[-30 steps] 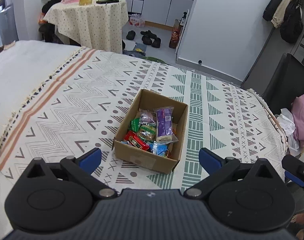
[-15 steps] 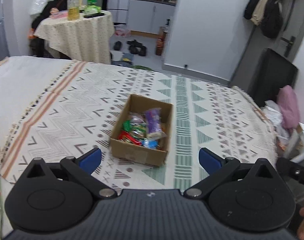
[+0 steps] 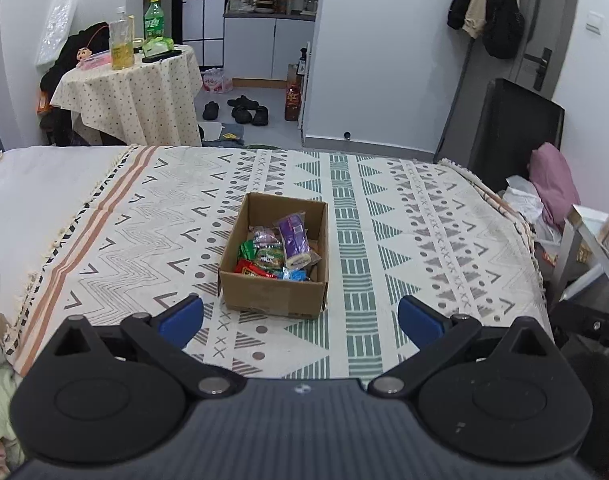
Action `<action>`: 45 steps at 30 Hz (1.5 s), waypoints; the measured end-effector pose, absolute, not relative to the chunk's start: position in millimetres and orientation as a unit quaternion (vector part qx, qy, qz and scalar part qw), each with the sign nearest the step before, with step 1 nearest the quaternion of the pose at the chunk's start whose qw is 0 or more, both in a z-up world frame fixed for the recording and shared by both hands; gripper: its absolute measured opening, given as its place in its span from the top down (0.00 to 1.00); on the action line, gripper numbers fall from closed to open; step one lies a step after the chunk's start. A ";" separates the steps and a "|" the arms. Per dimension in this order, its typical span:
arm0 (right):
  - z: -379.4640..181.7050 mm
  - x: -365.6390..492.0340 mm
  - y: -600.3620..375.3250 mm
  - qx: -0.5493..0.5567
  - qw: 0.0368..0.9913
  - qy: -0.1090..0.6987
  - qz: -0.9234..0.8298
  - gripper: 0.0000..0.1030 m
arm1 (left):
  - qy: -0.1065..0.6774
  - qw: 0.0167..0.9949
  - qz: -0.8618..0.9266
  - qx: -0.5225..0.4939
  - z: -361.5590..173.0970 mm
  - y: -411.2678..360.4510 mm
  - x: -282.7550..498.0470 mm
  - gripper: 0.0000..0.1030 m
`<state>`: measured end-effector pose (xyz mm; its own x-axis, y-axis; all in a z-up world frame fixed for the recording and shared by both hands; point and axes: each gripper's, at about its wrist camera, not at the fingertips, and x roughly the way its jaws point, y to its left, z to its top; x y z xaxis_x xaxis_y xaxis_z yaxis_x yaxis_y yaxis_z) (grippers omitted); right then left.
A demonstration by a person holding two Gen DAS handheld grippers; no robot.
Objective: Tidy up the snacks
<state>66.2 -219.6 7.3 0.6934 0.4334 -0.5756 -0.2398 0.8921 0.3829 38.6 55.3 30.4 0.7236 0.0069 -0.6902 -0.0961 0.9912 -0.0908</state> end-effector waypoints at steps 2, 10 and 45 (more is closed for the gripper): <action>7.7 60.0 -219.4 0.139 0.910 0.343 0.186 0.00 | 0.369 0.927 0.026 -0.057 29.3 55.6 32.4 0.00; 6.2 42.3 -219.7 0.136 0.913 0.338 0.183 0.00 | 0.374 0.926 0.027 -0.047 22.0 58.9 15.3 0.00; 1.9 27.0 -207.6 0.111 0.912 0.341 0.200 0.00 | 0.379 0.924 0.030 -0.043 12.3 53.5 7.9 0.00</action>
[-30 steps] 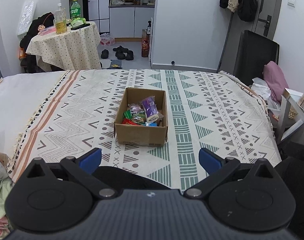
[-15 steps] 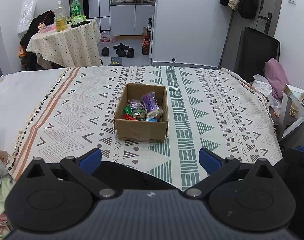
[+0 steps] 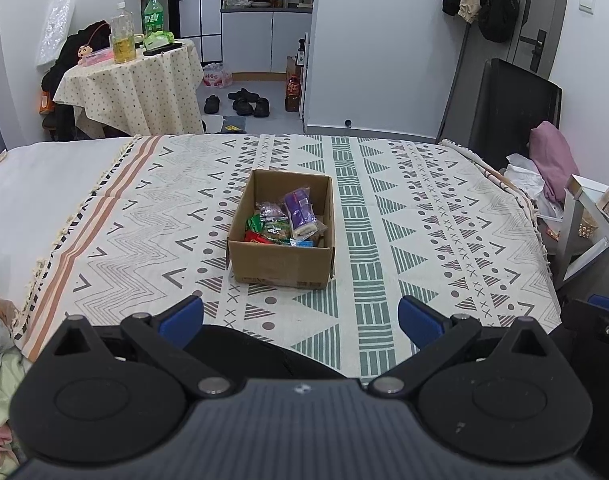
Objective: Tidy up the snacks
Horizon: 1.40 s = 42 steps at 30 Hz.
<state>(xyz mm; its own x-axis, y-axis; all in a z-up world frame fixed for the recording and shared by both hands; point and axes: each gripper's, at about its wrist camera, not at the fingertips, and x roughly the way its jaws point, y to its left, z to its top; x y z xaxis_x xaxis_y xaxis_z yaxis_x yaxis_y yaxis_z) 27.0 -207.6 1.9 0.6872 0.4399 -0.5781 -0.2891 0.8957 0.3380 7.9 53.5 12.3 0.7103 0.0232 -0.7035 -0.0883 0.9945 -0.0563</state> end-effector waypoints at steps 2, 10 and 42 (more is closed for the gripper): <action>1.5 26.7 -207.6 0.111 0.912 0.341 0.200 0.00 | 0.379 0.924 0.030 -0.044 12.3 53.7 7.9 0.00; 1.9 26.8 -207.4 0.111 0.912 0.341 0.200 0.00 | 0.379 0.924 0.031 -0.047 12.1 53.8 6.6 0.00; 1.9 28.2 -207.7 0.112 0.912 0.340 0.198 0.00 | 0.379 0.924 0.028 -0.049 10.3 53.6 6.2 0.00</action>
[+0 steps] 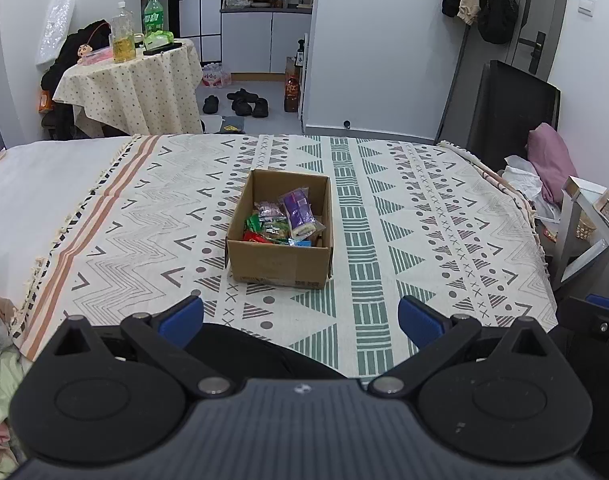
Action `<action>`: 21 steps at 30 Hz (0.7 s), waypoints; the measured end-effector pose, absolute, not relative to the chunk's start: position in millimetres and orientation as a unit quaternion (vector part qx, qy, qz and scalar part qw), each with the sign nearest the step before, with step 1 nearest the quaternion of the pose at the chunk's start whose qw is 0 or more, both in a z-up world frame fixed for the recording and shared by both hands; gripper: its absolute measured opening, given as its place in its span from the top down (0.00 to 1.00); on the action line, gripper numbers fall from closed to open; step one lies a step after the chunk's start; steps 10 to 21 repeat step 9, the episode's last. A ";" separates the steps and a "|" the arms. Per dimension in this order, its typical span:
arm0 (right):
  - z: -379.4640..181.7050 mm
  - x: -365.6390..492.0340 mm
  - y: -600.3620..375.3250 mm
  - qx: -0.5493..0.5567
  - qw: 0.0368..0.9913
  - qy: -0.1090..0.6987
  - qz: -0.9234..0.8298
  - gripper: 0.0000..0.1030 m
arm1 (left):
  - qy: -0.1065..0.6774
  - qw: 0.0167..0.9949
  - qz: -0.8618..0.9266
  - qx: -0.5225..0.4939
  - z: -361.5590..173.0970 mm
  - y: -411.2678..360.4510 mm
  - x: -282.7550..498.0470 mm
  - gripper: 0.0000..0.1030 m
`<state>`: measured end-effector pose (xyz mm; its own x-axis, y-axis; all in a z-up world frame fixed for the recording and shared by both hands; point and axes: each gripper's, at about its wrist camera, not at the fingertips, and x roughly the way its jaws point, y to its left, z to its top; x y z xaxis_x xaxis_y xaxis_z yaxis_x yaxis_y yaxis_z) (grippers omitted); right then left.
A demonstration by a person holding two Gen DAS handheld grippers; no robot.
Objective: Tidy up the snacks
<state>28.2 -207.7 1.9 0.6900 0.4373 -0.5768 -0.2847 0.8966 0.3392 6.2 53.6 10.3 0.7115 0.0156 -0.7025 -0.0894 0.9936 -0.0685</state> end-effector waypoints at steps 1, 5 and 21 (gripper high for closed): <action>1.3 28.0 -207.5 0.112 0.912 0.341 0.197 0.00 | 0.378 0.924 0.028 -0.048 10.7 53.4 5.4 0.00; -1.0 27.4 -207.3 0.113 0.912 0.343 0.197 0.00 | 0.377 0.925 0.026 -0.047 11.1 51.5 4.8 0.00; -2.9 27.6 -206.7 0.113 0.911 0.344 0.197 0.00 | 0.379 0.924 0.024 -0.046 10.2 51.0 5.7 0.00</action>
